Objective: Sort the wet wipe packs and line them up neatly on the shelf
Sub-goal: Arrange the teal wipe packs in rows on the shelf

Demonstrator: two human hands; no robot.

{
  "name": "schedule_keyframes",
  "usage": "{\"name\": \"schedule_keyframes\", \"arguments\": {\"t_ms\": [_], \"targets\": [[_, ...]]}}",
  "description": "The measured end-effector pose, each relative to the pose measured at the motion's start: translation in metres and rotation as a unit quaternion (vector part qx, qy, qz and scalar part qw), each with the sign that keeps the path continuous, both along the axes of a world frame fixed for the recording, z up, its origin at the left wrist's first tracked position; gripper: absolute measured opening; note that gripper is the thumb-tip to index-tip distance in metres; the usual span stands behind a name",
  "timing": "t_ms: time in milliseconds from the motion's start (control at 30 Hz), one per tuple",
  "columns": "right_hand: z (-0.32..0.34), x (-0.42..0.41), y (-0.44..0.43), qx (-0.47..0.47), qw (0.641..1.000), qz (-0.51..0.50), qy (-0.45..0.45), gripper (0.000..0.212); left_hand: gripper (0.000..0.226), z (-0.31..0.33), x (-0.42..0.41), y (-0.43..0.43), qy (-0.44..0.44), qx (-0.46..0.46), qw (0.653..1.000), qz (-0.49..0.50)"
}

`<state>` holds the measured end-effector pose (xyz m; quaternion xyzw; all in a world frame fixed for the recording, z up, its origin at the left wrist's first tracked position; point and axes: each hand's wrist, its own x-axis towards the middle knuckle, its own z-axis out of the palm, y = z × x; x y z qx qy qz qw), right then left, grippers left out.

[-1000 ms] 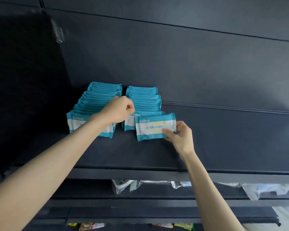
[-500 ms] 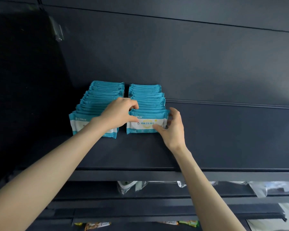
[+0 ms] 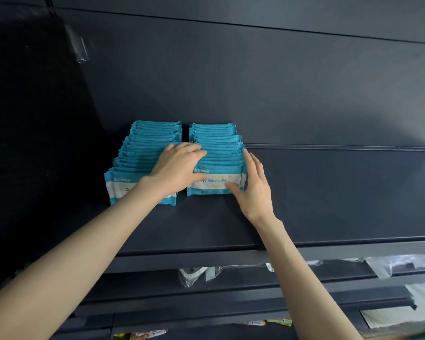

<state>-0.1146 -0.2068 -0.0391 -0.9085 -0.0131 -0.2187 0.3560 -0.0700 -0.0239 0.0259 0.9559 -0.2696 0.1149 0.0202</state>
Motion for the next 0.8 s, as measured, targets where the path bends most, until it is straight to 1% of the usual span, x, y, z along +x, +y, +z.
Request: {"name": "schedule_keyframes", "arguments": {"t_ms": [133, 300, 467, 533, 633, 800], "targets": [[0.002, 0.003, -0.002, -0.026, 0.999, 0.002, 0.024, 0.069, 0.065, 0.000, 0.002, -0.004, -0.002, 0.030, 1.000, 0.001], [0.008, 0.003, -0.002, -0.066, 0.996, -0.016, 0.051, 0.068, 0.060, 0.004, 0.000, -0.006, -0.008, 0.047, 0.999, 0.006], [0.019, -0.009, 0.000, -0.100, 0.993, -0.026, 0.056, 0.064, 0.053, 0.005, -0.007, -0.008, 0.005, 0.044, 0.999, 0.023], [0.027, -0.019, -0.004, -0.099, 0.993, -0.034, 0.045, 0.059, 0.052, 0.007, -0.014, -0.012, 0.005, 0.018, 1.000, 0.025], [0.040, -0.039, -0.014, -0.095, 0.993, -0.058, 0.026, 0.049, 0.048, 0.013, -0.029, -0.019, -0.008, -0.062, 0.998, 0.009], [0.053, -0.087, -0.054, -0.093, 0.989, -0.115, -0.015, 0.037, 0.035, 0.019, -0.067, -0.054, -0.060, -0.191, 0.978, -0.053]]}}
